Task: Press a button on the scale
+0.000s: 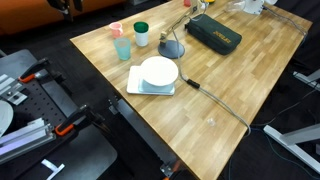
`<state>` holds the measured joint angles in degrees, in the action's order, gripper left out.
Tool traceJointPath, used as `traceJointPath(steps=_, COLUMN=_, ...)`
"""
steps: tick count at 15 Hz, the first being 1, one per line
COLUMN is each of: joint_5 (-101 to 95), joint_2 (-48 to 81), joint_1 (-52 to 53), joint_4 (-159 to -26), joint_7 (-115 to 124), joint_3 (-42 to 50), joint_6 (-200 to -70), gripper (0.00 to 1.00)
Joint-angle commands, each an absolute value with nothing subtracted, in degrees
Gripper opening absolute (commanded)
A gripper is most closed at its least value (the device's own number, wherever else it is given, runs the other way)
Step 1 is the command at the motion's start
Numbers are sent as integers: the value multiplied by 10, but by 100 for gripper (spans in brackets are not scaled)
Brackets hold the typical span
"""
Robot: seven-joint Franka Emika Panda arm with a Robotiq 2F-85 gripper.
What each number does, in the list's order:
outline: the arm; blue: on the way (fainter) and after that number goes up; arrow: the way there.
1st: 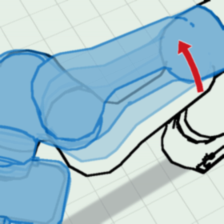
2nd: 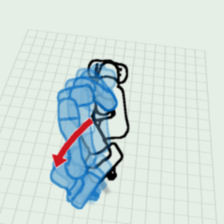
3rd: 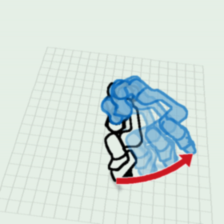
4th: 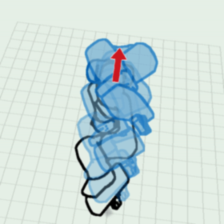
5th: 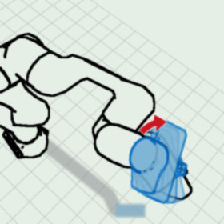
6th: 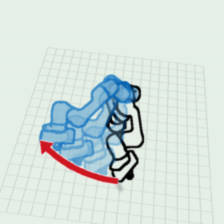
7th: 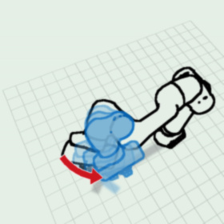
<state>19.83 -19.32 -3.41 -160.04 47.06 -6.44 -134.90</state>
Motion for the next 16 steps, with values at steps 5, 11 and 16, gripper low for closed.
traceJointPath(steps=5, joint_5=203, joint_2=-192, joint_1=-24, joint_4=-1599, joint_7=473, joint_3=-51, joint_6=-1350, gripper=36)
traceJointPath(steps=11, joint_5=196, joint_2=-171, joint_1=-39, joint_4=-1595, joint_7=475, joint_3=-39, joint_6=-1359, gripper=0)
traceJointPath(steps=16, joint_5=179, joint_2=-119, joint_1=-62, joint_4=-1592, joint_7=472, joint_3=-2, joint_6=-1372, gripper=0)
